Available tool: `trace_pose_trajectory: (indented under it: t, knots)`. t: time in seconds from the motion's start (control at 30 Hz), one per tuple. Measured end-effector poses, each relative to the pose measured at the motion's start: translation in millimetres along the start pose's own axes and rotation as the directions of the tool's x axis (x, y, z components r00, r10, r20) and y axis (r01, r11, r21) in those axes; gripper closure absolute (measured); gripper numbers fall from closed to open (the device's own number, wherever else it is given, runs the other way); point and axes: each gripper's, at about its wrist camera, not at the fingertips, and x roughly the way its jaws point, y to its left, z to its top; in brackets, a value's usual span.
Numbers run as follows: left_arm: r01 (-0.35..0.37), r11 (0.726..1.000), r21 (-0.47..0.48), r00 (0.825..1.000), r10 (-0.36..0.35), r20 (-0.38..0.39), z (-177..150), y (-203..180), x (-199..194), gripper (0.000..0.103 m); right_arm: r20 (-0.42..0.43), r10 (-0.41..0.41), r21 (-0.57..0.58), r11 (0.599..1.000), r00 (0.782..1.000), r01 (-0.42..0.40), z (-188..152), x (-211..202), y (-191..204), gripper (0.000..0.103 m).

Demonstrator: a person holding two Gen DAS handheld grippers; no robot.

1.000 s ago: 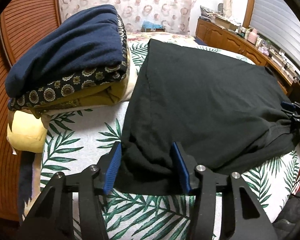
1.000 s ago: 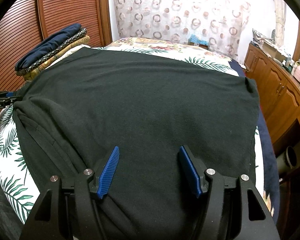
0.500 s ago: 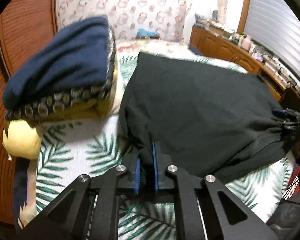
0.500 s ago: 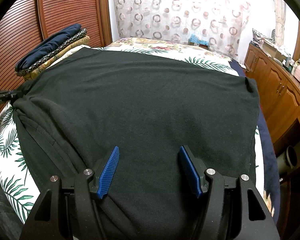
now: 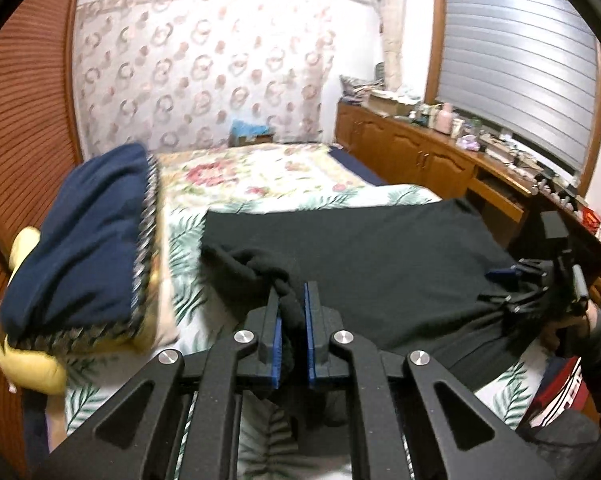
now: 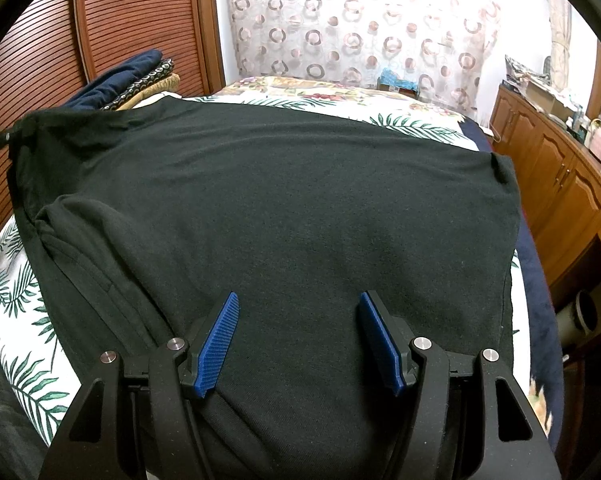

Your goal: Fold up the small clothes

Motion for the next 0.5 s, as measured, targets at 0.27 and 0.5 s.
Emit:
trace_pose_trajectory:
  t: [0.27, 0.5]
  knots:
    - [0.118, 0.99, 0.083, 0.992, -0.121, 0.038, 38.8, -51.3, 15.6, 0.094, 0.029, -0.003, 0.049, 0.999, 1.0, 0.001, -1.5, -18.3, -14.7, 0.038]
    - [0.218, 0.959, 0.183, 0.972, -0.229, 0.043, 72.1, -109.5, 28.5, 0.094, 0.11, -0.061, 0.088, 0.995, 0.992, 0.051, -7.4, -57.1, -25.7, 0.038]
